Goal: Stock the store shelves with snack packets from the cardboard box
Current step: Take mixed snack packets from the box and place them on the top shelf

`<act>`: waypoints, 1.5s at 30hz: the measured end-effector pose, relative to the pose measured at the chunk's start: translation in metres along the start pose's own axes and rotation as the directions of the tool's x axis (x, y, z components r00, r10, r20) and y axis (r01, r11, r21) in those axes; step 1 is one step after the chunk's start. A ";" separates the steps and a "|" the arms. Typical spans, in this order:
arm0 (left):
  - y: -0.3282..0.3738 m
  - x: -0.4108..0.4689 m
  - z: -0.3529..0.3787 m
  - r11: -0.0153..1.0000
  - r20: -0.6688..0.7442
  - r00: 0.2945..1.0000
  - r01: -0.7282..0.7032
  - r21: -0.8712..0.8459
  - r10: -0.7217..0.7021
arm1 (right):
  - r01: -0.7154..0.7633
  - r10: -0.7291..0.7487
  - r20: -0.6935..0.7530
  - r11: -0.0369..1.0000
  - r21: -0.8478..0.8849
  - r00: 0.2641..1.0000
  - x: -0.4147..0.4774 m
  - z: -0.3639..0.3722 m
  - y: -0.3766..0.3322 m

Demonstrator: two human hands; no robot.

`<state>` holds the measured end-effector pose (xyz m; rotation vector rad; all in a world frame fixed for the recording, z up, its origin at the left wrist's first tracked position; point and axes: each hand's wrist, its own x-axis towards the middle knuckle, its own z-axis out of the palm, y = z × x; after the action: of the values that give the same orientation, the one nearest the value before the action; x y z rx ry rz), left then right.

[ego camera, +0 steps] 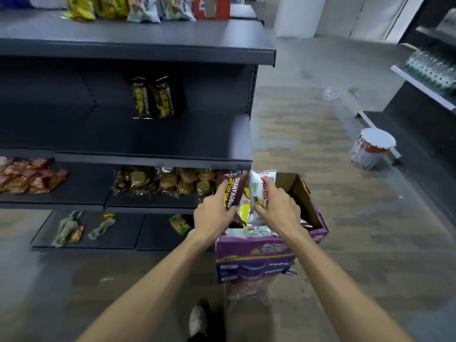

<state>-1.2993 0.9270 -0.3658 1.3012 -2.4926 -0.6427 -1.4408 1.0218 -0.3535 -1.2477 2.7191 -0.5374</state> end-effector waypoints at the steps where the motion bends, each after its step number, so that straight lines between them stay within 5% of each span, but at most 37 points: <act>1: -0.002 0.000 -0.007 1.000 -0.025 1.000 -0.002 0.001 0.002 | 0.012 -0.012 -0.016 1.000 0.000 1.000 0.001 -0.004 -0.006; 16: -0.071 0.029 -0.190 0.997 -0.364 0.929 -0.074 0.003 0.070 | 0.226 -0.180 -0.277 0.963 0.145 0.944 0.040 -0.050 -0.191; 27: -0.132 0.096 -0.347 0.977 -0.524 0.825 -0.188 0.097 0.211 | 0.232 -0.181 -0.451 0.971 0.060 0.874 0.085 -0.103 -0.351; 45: -0.141 0.216 -0.415 0.956 -0.594 0.753 -0.270 0.113 0.283 | 0.181 -0.147 -0.484 0.983 0.024 0.863 0.236 -0.152 -0.396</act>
<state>-1.1487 0.5689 -0.0701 0.9117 -2.0783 -0.0919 -1.3493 0.6482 -0.0578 -1.5088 2.9529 -1.0878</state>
